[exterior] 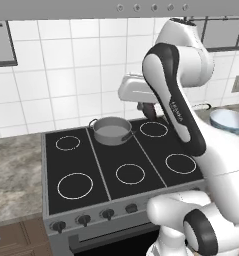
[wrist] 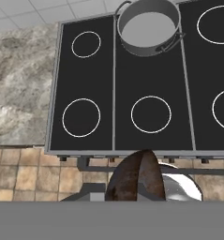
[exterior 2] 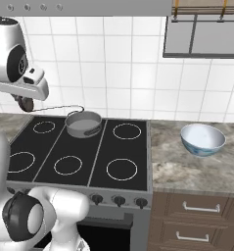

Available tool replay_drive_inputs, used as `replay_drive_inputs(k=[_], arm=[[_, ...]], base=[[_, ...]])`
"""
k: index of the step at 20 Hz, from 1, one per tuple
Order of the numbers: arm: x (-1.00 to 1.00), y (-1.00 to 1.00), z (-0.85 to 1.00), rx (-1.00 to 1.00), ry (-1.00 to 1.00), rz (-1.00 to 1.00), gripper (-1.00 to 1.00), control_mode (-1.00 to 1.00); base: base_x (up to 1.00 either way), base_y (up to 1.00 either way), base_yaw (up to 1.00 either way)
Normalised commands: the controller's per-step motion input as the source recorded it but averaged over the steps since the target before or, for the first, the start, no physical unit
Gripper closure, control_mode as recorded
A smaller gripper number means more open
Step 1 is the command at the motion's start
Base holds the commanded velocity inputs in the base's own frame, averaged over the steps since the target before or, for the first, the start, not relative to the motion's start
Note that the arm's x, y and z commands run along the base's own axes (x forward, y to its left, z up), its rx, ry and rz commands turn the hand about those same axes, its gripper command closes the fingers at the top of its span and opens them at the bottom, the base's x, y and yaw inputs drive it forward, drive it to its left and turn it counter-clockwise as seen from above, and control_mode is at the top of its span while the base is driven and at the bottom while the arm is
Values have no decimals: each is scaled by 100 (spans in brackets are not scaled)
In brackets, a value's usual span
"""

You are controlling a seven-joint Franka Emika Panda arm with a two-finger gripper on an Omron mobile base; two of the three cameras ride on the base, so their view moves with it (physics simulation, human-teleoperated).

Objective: Open the cabinet and move the ladle to the pot. Then close the cabinet.

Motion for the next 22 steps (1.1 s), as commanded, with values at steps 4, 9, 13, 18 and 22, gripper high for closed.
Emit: replay_drive_inputs(k=[4,9,13,18,22], arm=[[49,0,-12,0,6,0,100,-100],[100,-3,-48,0,13,-1,100,-100],[100,-4,-63,0,9,-1,100,-100],[100,0,-45,0,8,-1,100,-100],[100,0,-19,0,5,0,100,-100]], base=[[47,4,0],[0,0,0],[0,0,0],[0,0,0],[0,0,0]])
